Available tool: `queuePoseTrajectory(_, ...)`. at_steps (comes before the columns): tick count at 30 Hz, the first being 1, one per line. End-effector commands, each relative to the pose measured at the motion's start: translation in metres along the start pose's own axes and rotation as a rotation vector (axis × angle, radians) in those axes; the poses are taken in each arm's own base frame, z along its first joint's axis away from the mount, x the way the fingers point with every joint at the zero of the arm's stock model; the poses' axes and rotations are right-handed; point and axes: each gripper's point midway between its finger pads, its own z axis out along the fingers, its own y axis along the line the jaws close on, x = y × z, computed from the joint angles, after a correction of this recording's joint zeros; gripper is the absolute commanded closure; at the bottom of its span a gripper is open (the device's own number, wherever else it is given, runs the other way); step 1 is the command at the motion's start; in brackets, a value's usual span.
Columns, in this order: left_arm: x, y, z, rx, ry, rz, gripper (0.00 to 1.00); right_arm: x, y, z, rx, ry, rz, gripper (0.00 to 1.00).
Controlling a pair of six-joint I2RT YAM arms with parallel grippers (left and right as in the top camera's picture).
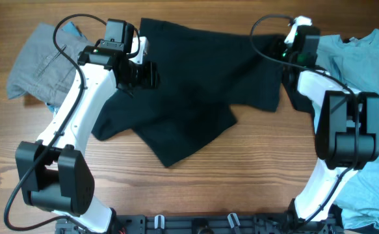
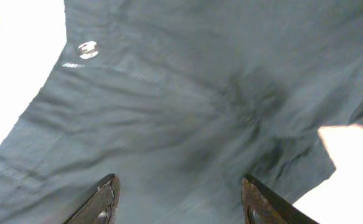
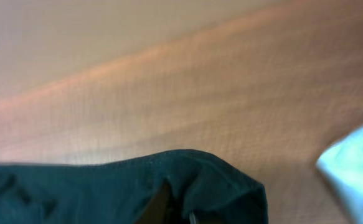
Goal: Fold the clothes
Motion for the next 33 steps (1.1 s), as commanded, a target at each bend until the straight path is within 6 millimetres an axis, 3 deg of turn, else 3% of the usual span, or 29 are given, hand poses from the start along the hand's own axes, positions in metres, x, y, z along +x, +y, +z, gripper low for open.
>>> queuePoseTrajectory(1,0.000,-0.006,-0.006,0.015,-0.005,0.023,0.34,-0.040,-0.023,-0.004,0.021,-0.060,0.044,0.27)
queuePoseTrajectory(2,0.000,-0.006,-0.006,0.015,-0.002,0.023,0.34,-0.041,-0.022,-0.005,0.001,-0.044,0.043,0.07)
queuePoseTrajectory(3,0.001,-0.006,-0.006,0.015,-0.001,0.023,0.32,-0.042,-0.020,-0.009,-0.024,-0.020,0.043,0.00)
queuePoseTrajectory(6,0.000,-0.006,-0.006,0.014,-0.001,0.023,0.29,-0.043,-0.015,-0.029,-0.082,0.045,0.068,0.00)
queuePoseTrajectory(8,0.000,-0.006,-0.006,0.014,-0.002,0.023,0.28,-0.047,-0.007,-0.053,-0.116,0.093,0.086,0.00)
queuePoseTrajectory(9,0.000,-0.005,-0.006,0.010,-0.003,0.023,0.28,-0.050,0.009,-0.080,-0.173,0.141,0.101,0.00)
queuePoseTrajectory(13,-0.003,-0.005,-0.010,0.001,-0.015,0.025,0.28,-0.035,0.050,-0.138,-0.298,0.292,0.118,0.00)
queuePoseTrajectory(15,-0.004,-0.004,-0.017,-0.010,-0.023,0.027,0.29,-0.005,0.068,-0.166,-0.302,0.433,0.123,0.04)
queuePoseTrajectory(19,-0.004,-0.007,-0.030,-0.012,-0.039,0.030,0.30,0.071,0.103,-0.204,-0.315,0.748,0.089,0.25)
queuePoseTrajectory(20,-0.004,-0.003,-0.035,-0.035,-0.047,0.030,0.30,0.100,0.117,-0.218,-0.324,0.857,0.063,0.27)
queuePoseTrajectory(24,-0.006,0.012,-0.047,-0.136,-0.083,0.030,0.29,0.168,0.162,-0.249,-0.315,1.069,0.069,0.27)
queuePoseTrajectory(26,-0.008,0.013,-0.053,-0.148,-0.101,0.031,0.28,0.196,0.188,-0.260,-0.312,1.126,0.083,0.27)
queuePoseTrajectory(29,-0.009,0.012,-0.060,-0.145,-0.117,0.033,0.28,0.223,0.218,-0.274,-0.309,1.169,0.095,0.11)
queuePoseTrajectory(33,-0.011,0.015,-0.070,-0.145,-0.145,0.023,0.27,0.256,0.251,-0.289,-0.276,1.186,0.126,0.17)
